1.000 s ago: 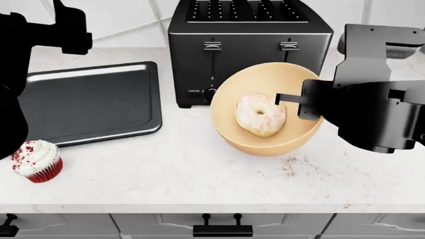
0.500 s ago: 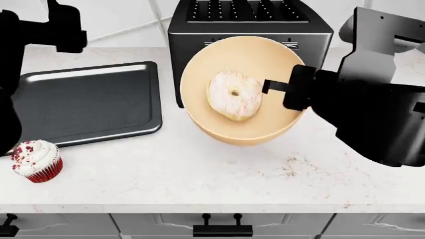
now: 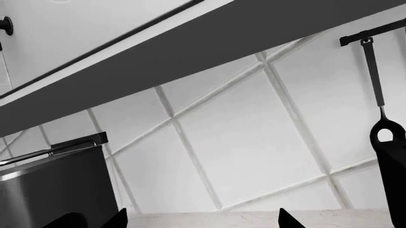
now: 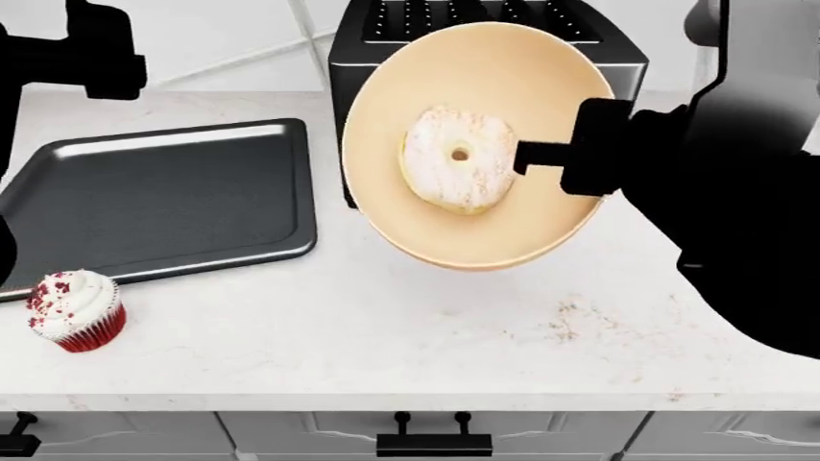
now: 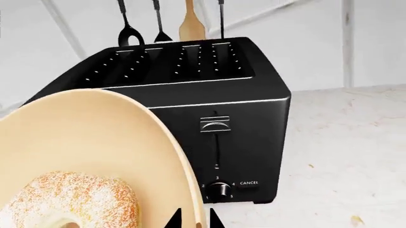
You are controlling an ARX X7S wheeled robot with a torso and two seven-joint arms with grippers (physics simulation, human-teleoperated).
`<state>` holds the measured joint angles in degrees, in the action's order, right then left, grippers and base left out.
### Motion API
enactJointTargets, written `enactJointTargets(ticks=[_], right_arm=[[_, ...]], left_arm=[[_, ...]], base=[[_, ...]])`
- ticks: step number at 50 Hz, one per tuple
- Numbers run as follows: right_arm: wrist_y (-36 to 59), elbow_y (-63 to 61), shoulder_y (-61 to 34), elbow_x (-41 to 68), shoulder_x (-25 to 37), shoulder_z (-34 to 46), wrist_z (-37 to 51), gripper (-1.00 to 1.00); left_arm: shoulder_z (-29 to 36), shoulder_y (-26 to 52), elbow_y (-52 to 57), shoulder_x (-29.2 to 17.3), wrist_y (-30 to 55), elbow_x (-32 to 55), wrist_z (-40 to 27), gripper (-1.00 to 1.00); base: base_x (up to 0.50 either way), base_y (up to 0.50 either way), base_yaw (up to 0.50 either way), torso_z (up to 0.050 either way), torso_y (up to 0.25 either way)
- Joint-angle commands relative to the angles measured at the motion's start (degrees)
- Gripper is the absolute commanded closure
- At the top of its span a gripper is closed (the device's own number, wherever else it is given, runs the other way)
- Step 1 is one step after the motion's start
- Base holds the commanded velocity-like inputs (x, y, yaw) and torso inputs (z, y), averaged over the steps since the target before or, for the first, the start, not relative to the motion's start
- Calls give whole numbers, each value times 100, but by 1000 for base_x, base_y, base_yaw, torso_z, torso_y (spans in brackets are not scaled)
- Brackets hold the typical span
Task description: Pick up the bowl with donut and place it on the tray. Pick up the cupcake and place it on the tray.
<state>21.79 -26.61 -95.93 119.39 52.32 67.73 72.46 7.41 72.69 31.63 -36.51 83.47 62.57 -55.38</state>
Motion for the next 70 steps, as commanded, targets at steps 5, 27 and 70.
enactJointTargets(ticks=[5, 27, 70], right_arm=[[339, -119, -155, -242, 30, 45, 16, 100], [-151, -135, 62, -470, -62, -169, -187, 100], [-421, 107, 187, -631, -281, -257, -138, 100]], left_arm=[[-11, 29, -16, -122, -15, 156, -116, -100], [88, 63, -42, -196, -118, 306, -227, -100], [199, 64, -88, -337, -305, 474, -342, -100]], base=[[0, 500, 0, 0, 0], [0, 500, 0, 0, 0], [117, 345, 0, 0, 1]])
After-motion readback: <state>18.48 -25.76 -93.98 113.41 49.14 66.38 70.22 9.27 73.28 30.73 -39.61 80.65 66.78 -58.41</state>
